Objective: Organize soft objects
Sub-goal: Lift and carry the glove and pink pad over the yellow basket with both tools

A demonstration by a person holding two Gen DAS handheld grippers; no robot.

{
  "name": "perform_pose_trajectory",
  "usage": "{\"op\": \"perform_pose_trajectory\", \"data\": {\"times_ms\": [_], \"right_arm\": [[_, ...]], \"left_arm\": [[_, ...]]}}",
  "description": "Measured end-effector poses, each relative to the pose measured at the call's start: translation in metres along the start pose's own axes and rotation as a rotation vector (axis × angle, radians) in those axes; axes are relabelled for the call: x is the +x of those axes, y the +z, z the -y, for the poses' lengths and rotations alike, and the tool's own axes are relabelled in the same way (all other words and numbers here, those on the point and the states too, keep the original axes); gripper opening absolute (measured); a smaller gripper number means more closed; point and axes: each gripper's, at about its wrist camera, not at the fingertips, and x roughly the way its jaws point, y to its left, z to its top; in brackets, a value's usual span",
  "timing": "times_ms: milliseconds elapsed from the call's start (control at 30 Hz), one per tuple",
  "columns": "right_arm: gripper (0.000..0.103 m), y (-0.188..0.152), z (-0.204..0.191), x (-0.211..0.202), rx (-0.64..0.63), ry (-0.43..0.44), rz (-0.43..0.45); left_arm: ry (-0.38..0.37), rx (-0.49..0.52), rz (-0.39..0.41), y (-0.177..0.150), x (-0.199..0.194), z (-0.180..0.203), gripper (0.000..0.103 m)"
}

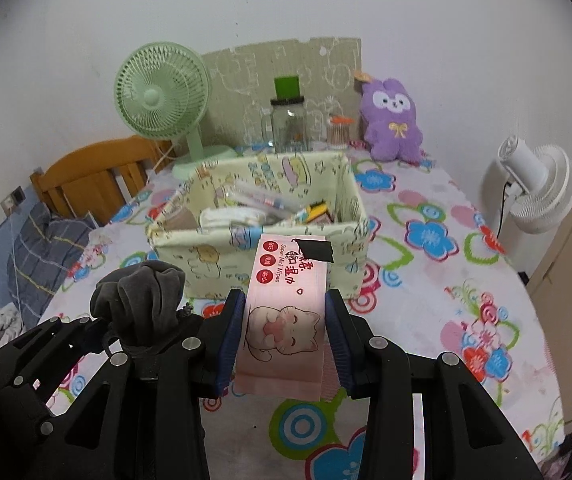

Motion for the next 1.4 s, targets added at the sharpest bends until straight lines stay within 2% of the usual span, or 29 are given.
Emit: {"op": "perform_pose_trajectory", "data": {"times_ms": [733, 1400], "right_arm": [[0.044, 0.038, -0.001, -0.033, -0.029, 0.002, 0.095], [0.044, 0.067, 0.008, -0.02, -0.014, -0.029, 0.149]], "left_arm": [[0.006, 0.028, 0.087, 0.036, -0.027, 0.012, 0.044], [0.005, 0.047, 0.123, 0.068, -0.007, 0.012, 0.044]]}}
